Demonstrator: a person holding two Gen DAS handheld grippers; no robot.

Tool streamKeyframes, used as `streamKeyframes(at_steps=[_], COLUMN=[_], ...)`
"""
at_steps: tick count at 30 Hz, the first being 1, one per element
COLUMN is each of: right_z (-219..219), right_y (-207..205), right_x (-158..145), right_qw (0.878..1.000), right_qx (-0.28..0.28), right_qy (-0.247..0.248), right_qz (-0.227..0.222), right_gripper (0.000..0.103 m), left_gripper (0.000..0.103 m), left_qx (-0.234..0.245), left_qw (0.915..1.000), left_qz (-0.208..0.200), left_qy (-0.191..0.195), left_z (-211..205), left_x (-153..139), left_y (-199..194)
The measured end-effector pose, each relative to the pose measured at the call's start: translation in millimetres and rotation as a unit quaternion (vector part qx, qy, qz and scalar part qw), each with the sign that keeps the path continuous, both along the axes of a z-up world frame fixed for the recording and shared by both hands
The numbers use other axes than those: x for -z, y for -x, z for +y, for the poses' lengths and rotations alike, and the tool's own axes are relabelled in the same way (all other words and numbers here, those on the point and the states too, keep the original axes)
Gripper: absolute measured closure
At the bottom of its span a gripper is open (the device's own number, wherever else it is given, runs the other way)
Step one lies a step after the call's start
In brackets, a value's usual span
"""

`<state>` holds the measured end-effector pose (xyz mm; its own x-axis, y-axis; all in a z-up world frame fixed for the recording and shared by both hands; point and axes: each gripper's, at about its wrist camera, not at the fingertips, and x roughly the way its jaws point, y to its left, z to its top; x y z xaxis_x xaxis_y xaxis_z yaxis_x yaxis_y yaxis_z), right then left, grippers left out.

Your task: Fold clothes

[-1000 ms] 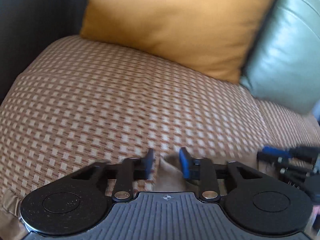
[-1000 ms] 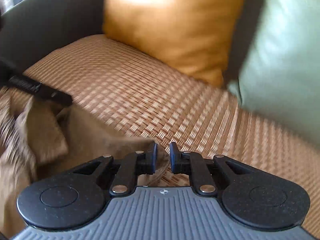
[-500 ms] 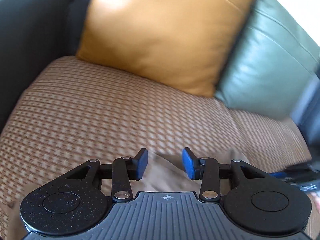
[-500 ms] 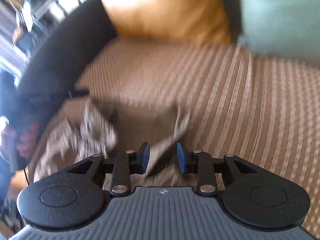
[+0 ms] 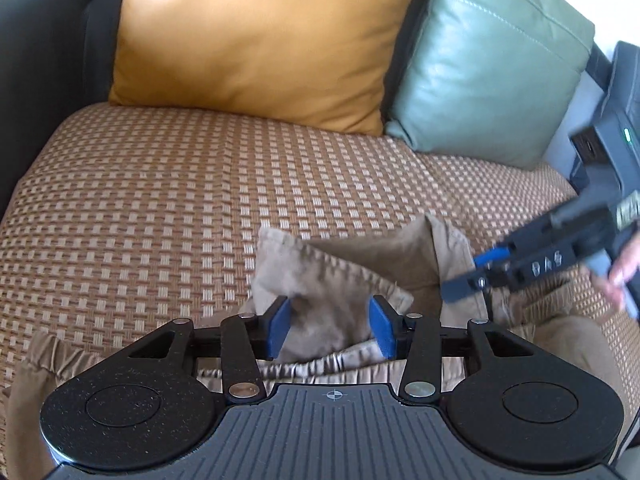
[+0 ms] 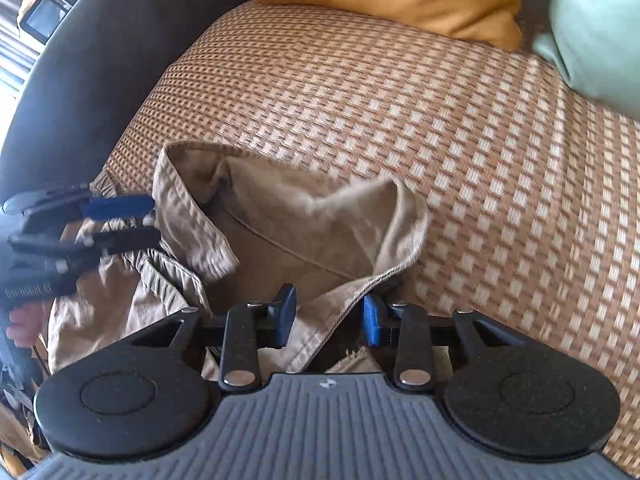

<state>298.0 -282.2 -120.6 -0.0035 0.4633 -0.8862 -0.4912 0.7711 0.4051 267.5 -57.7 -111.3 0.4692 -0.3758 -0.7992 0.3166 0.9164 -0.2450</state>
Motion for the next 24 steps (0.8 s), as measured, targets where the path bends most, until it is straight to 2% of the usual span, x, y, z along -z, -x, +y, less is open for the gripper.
streamKeyframes(at_steps=[1,2,3,5,6,7,9,10,13,14,17,18,19,21,22,23,24], right_z=[3.1,5.9,8.2,10.9,8.4,0.3,-16.1,-24.8,-44.5,-49.5,-66.5,-68.9,-66.8,-55.1,-49.3,-43.3,-37.7], right_y=[-0.9,-1.0,-0.1,3.7,3.4,0.5,-4.3,-4.7,-1.9,-0.2,5.4,3.6,1.8,2.5,2.8,4.6,8.9], right_x=[0.0,1.0,3.1,7.0,6.5,7.1,9.9,15.8,42.2,50.3,66.3,64.1,56.7,32.5,20.5,9.8,2.3], right_qw=[1.000,1.000,0.999,0.998,0.998,0.996,0.987,0.979,0.943,0.928,0.871,0.864,0.878,0.934,0.956,0.972,0.980], right_qx=[-0.008,-0.014,-0.018,-0.018,-0.003,0.030,0.096,0.132,0.241,0.271,0.344,0.340,0.316,0.237,0.196,0.156,0.122], right_qy=[0.001,-0.001,-0.005,-0.014,-0.023,-0.051,-0.104,-0.130,-0.200,-0.224,-0.322,-0.342,-0.331,-0.252,-0.210,-0.175,-0.155], right_qz=[0.010,0.025,0.043,0.064,0.057,0.063,0.074,0.082,0.116,0.123,0.140,0.148,0.142,0.089,0.062,0.036,0.020], right_gripper=[0.064,0.067,0.076,0.080,0.091,0.098,0.098,0.098,0.097,0.094,0.091,0.091,0.090,0.090,0.091,0.091,0.091], left_gripper=[0.042,0.042,0.042,0.042,0.042,0.041,0.039,0.039,0.037,0.037,0.036,0.036,0.036,0.036,0.037,0.038,0.038], left_qx=[0.003,0.005,0.007,0.008,0.009,0.009,0.009,0.009,0.007,0.007,0.017,0.021,0.023,0.021,0.020,0.020,0.023], left_qw=[1.0000,1.0000,1.0000,1.0000,1.0000,1.0000,0.9999,0.9999,1.0000,1.0000,0.9997,0.9996,0.9996,0.9997,0.9998,0.9998,0.9997], left_qz=[0.000,0.000,0.001,0.002,0.002,0.002,0.000,-0.001,0.005,0.006,0.004,0.002,0.001,0.002,0.003,0.002,0.001], left_qy=[-0.001,-0.003,-0.004,-0.003,-0.003,-0.004,-0.007,-0.008,-0.003,-0.003,-0.015,-0.018,-0.018,-0.012,-0.008,-0.006,-0.005], left_z=[0.3,0.5,0.8,0.4,0.2,-0.1,0.6,0.2,0.3,-0.8,-5.3,-6.2,-6.5,-4.8,-3.8,-3.3,-3.3], left_x=[0.9,1.9,2.9,4.7,5.0,5.3,3.8,3.6,4.5,4.1,5.4,5.6,5.9,5.4,5.0,4.3,3.3], left_y=[1.3,2.6,3.9,5.0,5.6,6.2,9.3,10.0,11.4,11.8,13.4,14.2,14.2,13.2,12.6,12.8,13.5])
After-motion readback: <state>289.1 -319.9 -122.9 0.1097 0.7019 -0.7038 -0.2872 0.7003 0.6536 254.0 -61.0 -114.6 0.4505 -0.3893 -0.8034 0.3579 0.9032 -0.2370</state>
